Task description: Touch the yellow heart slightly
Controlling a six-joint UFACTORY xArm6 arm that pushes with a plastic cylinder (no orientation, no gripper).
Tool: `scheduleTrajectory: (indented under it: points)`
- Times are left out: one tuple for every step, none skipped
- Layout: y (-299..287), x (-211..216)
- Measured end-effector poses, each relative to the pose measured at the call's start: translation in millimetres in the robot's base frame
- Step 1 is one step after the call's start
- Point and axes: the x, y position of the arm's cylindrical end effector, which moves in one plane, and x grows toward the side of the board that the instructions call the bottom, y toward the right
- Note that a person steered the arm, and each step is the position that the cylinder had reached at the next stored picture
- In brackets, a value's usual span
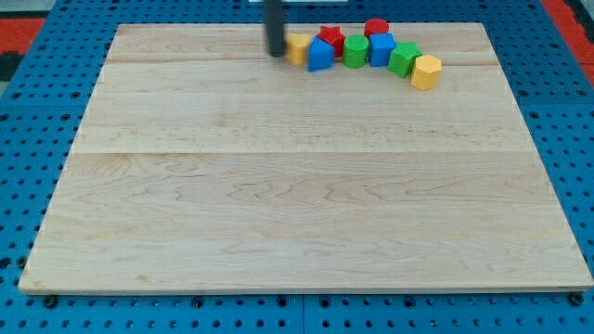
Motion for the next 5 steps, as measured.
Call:
scheduleTrajectory:
  points:
    - [54.2, 0.0]
    - [-10.0, -1.0]
    - [-49.6, -43.5]
    - [-29.9, -65.9]
    - [-16.6, -66.4]
